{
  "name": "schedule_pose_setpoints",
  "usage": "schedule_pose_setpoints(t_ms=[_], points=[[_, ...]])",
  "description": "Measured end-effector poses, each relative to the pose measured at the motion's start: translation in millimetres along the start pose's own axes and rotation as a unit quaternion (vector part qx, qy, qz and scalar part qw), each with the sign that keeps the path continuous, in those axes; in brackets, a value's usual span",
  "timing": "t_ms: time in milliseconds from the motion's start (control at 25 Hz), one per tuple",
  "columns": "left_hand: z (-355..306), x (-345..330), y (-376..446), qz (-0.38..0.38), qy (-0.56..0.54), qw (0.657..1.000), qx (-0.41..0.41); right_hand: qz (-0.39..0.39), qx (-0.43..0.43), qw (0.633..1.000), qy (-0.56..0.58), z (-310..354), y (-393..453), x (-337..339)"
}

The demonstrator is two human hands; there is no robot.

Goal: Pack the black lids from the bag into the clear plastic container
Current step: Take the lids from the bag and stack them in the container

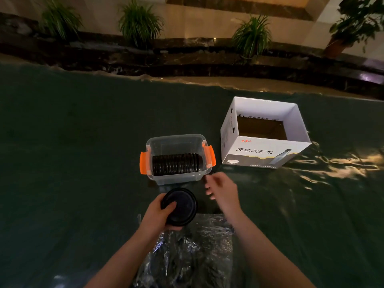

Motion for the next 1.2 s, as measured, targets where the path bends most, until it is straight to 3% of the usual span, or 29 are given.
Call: schedule_pose_setpoints(t_ms=[80,120,200,320,400,560,680,720,800,920,960,1000,1080,1120,1200], points=[[3,5,-2,-0.005,0.008,1.0,0.009,-0.055,-0.101,0.987,-0.115,-35,28,34],[5,6,-2,-0.006,0.008,1.0,0.017,-0.043,-0.122,0.971,-0.2,-52,40,45],[8,7,-2,-0.007,0.004,0.999,0.035,0.037,-0.088,0.946,-0.31,-74,61,44],[11,7,-2,-0.012,0.001,0.998,0.056,0.169,-0.017,0.904,-0.392,-88,80,11],[11,6,-2,-0.014,-0.006,0.998,0.063,0.215,-0.011,0.874,-0.436,-97,88,-10],[10,5,3,-0.007,-0.017,0.997,0.077,0.221,0.014,0.808,-0.546,-108,95,-34],[9,2,9,-0.003,-0.023,0.996,0.082,0.219,0.013,0.807,-0.548,-101,97,-25],[8,1,11,-0.002,-0.026,0.996,0.084,0.21,-0.008,0.82,-0.531,-97,96,-17],[8,-1,14,-0.002,-0.039,0.995,0.092,0.157,-0.06,0.882,-0.441,-83,89,4],[3,-7,15,0.009,-0.066,0.992,0.102,0.052,-0.109,0.988,-0.1,-53,62,39],[1,-10,14,0.018,-0.076,0.992,0.104,0.038,-0.107,0.992,0.05,-37,47,47],[-1,-13,14,0.028,-0.086,0.99,0.105,0.038,-0.097,0.974,0.202,-19,31,52],[-5,-20,10,0.048,-0.105,0.987,0.109,0.071,-0.075,0.908,0.407,11,1,48],[-7,-24,8,0.058,-0.112,0.986,0.113,0.09,-0.054,0.891,0.441,23,-12,40],[-9,-32,4,0.078,-0.122,0.982,0.122,0.114,0.0,0.901,0.418,40,-31,20]])
Point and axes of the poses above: each hand's wrist, its own y-axis towards the middle knuckle, its own x-axis out of the back of the hand, z = x × y, the point moved 4 cm from there along y, towards the middle knuckle, and after that the axes turned 11 degrees about x, right-handed, at the moved point
